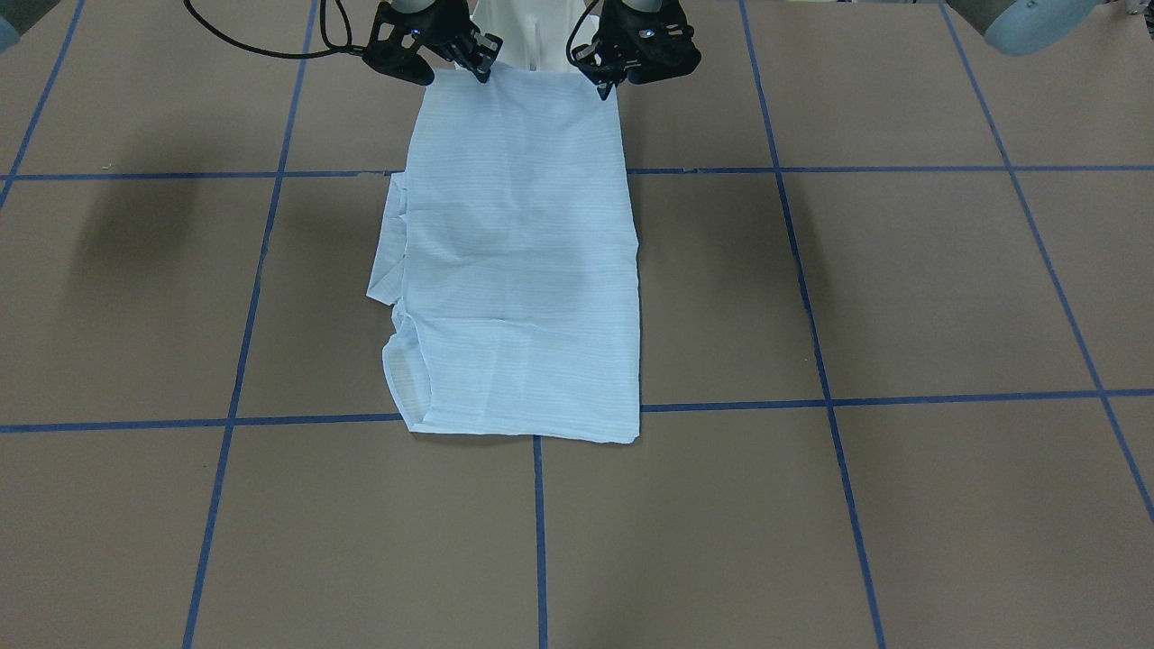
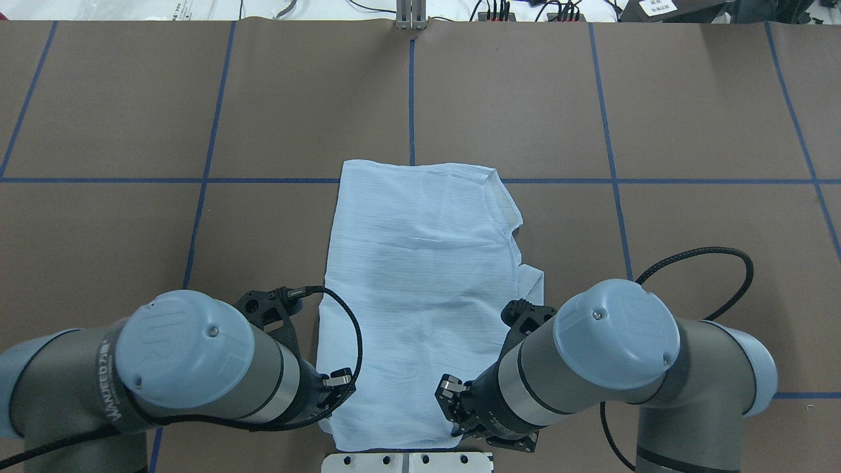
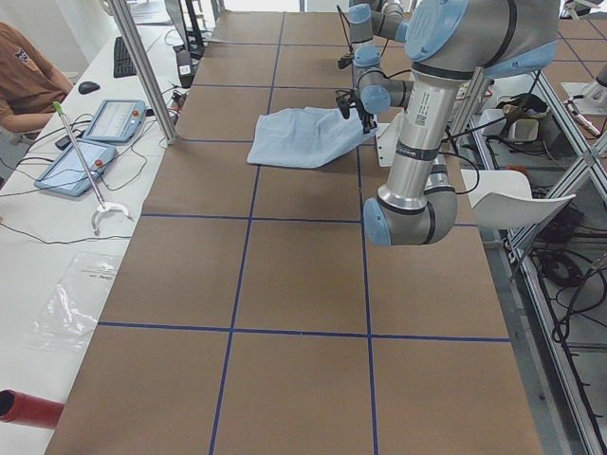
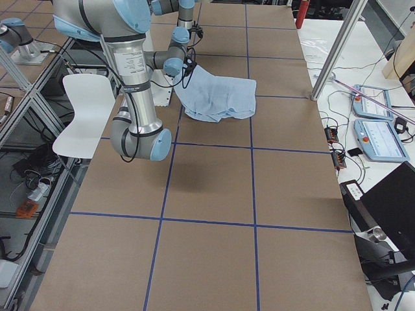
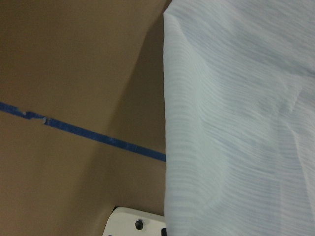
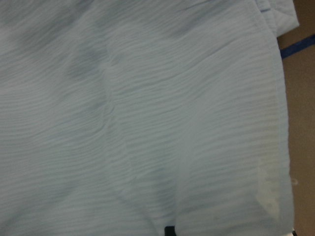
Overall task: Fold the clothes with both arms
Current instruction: 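Grasp the shirt's near edge with both grippers, then fold the near half of the shirt away from the robot with both grippers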
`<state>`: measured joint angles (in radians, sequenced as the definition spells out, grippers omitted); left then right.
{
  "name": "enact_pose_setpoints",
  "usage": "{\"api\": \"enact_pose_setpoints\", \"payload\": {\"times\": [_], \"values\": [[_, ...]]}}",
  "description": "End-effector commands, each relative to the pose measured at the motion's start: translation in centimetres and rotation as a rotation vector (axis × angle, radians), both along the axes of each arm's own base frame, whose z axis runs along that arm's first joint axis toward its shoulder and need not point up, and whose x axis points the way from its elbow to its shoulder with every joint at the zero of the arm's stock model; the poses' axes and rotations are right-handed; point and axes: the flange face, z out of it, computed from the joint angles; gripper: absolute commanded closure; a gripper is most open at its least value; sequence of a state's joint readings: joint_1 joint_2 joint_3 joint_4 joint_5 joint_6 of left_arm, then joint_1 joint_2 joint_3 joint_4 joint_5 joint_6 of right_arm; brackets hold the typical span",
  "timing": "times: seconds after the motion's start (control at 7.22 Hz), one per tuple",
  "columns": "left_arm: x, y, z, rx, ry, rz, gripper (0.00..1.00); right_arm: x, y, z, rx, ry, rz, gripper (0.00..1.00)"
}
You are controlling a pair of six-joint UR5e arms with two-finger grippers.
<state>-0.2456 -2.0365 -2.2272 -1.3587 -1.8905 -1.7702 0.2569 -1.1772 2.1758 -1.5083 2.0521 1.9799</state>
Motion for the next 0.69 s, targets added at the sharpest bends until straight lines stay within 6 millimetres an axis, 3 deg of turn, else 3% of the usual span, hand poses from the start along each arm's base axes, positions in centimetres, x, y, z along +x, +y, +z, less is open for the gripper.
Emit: {"api": "enact_pose_setpoints", "payload": {"times": [0.0,0.14,0.55], "values": [[-1.8,1.0,-1.4,-0.006,0.014,0.023,1.00,0.4,-1.6,0.5,0.000,0.012,0.021,1.00],[-1.2,0.5,-2.3,0.003,0.031,0.017,1.00,0.7,-4.3,1.1,0.017,0.024,0.067,1.00],[-0.9,-8.0,-0.6,0.108,0.038,-0.068,1.00,3.4,-11.4,1.0,0.173,0.019,0.167,1.00]]}}
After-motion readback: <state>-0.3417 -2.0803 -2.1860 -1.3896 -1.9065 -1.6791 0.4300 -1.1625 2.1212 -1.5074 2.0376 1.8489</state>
